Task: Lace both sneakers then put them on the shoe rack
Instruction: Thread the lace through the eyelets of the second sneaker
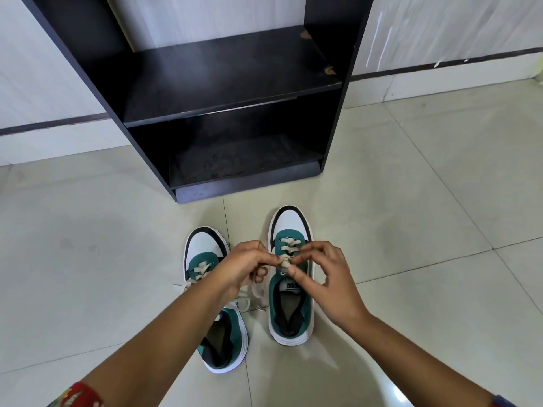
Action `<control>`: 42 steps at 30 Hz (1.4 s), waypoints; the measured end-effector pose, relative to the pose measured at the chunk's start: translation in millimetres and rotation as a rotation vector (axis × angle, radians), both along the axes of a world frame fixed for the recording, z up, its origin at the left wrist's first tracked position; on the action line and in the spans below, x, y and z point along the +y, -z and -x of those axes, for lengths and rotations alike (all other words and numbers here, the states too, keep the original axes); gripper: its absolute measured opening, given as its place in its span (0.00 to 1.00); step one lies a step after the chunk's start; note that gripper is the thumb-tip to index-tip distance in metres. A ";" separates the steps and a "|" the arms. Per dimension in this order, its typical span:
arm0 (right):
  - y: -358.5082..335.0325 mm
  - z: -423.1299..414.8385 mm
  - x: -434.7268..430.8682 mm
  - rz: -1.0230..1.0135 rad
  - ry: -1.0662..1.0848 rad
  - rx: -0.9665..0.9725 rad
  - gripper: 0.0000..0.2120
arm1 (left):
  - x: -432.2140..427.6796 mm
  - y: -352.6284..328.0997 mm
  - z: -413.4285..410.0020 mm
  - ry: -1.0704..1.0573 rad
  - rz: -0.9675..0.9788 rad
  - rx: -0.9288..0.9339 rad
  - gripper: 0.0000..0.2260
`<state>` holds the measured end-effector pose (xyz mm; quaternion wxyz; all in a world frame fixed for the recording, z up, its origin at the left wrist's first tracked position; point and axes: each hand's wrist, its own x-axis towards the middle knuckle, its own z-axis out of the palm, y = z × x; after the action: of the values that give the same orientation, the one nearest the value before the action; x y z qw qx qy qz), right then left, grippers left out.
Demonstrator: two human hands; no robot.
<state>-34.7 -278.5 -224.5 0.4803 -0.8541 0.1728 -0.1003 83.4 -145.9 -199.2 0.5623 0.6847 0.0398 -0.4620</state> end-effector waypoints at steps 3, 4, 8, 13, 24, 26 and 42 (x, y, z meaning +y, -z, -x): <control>-0.9 0.8 3.7 0.128 0.000 -0.071 0.13 | -2.5 1.6 5.8 -0.028 0.009 0.019 0.14; -1.0 -0.5 3.5 0.158 0.006 -0.089 0.10 | -2.7 2.1 6.5 -0.033 0.011 0.015 0.14; -3.0 -5.0 -0.9 -0.093 -0.005 0.003 0.08 | -0.4 0.4 6.5 -0.017 0.039 0.004 0.09; -0.9 -5.4 -13.8 -0.183 -0.085 0.245 0.06 | 3.3 5.6 6.6 -0.086 0.052 0.012 0.04; -4.3 1.1 -24.7 -1.187 0.113 0.093 0.05 | 11.5 20.1 12.1 -0.309 0.289 0.230 0.09; -1.0 -2.1 -26.0 -1.024 0.196 0.150 0.09 | 14.1 24.7 9.0 -0.115 0.118 -0.102 0.08; 6.5 9.3 -35.1 0.041 -0.117 0.307 0.05 | 23.8 40.1 7.1 0.727 -0.614 -1.371 0.07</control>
<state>-44.0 -313.6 -231.0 0.4359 -0.8775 0.1919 0.0560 76.3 -122.1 -239.2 0.0663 0.9072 -0.4104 -0.0642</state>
